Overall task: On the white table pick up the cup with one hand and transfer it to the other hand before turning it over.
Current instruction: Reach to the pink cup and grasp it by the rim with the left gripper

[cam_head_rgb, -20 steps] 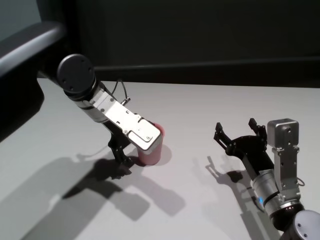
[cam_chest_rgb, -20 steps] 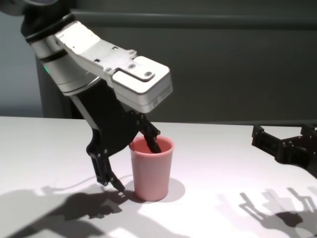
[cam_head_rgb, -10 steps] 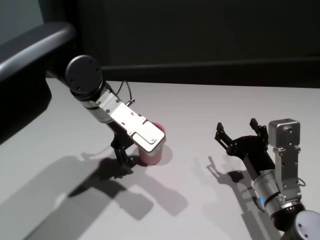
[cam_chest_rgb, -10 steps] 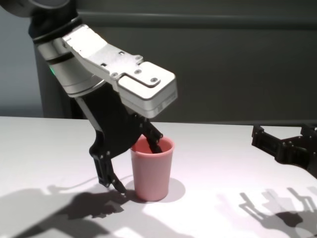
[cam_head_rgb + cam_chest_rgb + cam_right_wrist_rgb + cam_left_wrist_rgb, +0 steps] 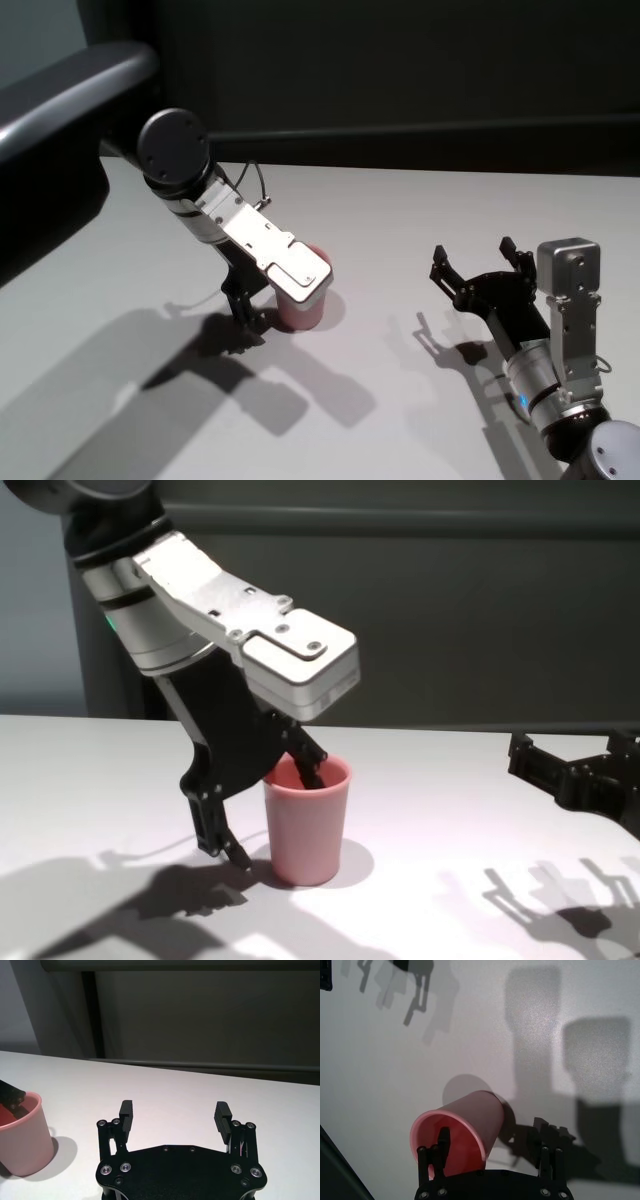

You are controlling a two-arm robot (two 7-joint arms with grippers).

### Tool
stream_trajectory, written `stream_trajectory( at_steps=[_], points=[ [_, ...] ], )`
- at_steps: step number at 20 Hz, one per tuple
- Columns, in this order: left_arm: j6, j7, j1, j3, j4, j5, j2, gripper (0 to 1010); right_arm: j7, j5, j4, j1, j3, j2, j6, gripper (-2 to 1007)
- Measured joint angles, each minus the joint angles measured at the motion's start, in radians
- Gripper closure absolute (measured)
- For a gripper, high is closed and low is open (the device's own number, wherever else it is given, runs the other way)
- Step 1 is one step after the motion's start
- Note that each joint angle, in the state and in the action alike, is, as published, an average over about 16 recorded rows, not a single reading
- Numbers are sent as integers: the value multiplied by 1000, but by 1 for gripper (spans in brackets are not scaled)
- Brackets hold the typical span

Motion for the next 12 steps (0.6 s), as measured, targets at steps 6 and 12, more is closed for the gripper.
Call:
stream_trajectory(
  at_steps=[6, 12],
  points=[
    [5, 1, -8, 11, 6, -6, -1, 9, 0, 0, 0, 0, 0, 0, 0, 3],
    [13, 2, -12, 18, 6, -13, 1, 9, 0, 0, 0, 0, 0, 0, 0, 3]
  ],
)
